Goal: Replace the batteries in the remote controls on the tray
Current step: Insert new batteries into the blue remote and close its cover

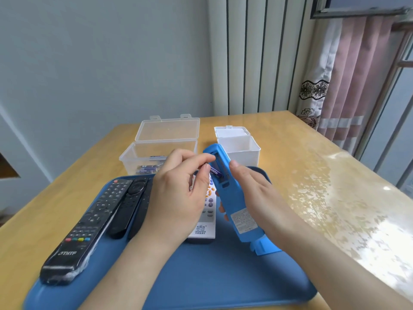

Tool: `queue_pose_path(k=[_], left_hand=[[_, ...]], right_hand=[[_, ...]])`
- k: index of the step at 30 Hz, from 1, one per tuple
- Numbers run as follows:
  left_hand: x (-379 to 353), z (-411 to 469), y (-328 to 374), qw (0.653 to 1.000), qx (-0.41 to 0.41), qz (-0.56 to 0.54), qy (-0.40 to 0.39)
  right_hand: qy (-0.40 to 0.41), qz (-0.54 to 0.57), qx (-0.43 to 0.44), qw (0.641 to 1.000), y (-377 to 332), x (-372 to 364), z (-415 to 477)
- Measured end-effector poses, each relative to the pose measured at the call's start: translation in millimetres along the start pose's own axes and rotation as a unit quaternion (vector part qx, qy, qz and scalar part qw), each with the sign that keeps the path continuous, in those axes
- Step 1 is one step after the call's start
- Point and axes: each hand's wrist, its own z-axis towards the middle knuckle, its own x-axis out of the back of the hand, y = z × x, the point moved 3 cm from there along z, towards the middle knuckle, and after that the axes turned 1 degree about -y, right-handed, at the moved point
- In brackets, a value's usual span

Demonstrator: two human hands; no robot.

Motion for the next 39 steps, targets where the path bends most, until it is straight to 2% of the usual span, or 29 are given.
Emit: queue_pose_path(k=[11,15,20,24,26,28,33,35,39], left_hand=[[3.4,-0.1,1.3,0.994,0.083,-0.046,0.048],[4.3,0.6,1.3,0.997,0.044,0.001,0.066],[-9.4,-6.6,9.8,0.990,-0.056,0.115,0.056],[-8.9,-5.3,14.9,0.983,-0.063,0.157,0.067],[-9.9,-3.2,9.5,0.994,-0.017,0.094,0.052],[-10.7,-1.2,3.6,0.998,0.054,-0.019,0.034],[-0.8,5.6,0.2,0.950,0.151,-0.271,-0.014],[1.6,6.2,-3.7,0.926,0.199,-0.319,-0.018],[-4.9,3.7,-9.0,0.914,0.252,-0.314,-0.055]], right_hand=[[-0.025,0.003,0.016,1.000,3.8,-6.9,-1.5],[-0.025,0.034,0.015,0.999,4.9,-10.2,-0.7],[-0.007,-0.001,0.046,0.999,4.3,-11.5,0.2],[-0.007,0.008,0.065,0.998,0.0,-9.4,0.3],[-0.011,0.015,0.064,0.998,-0.2,-10.5,0.1],[-0.007,0.017,0.065,0.998,0.0,-11.1,0.6],[-0.012,-0.010,0.081,0.997,-0.8,-10.3,2.0],[-0.021,-0.021,0.083,0.996,-0.8,-11.6,1.2],[-0.025,-0.042,0.075,0.996,0.4,-11.5,-0.7]])
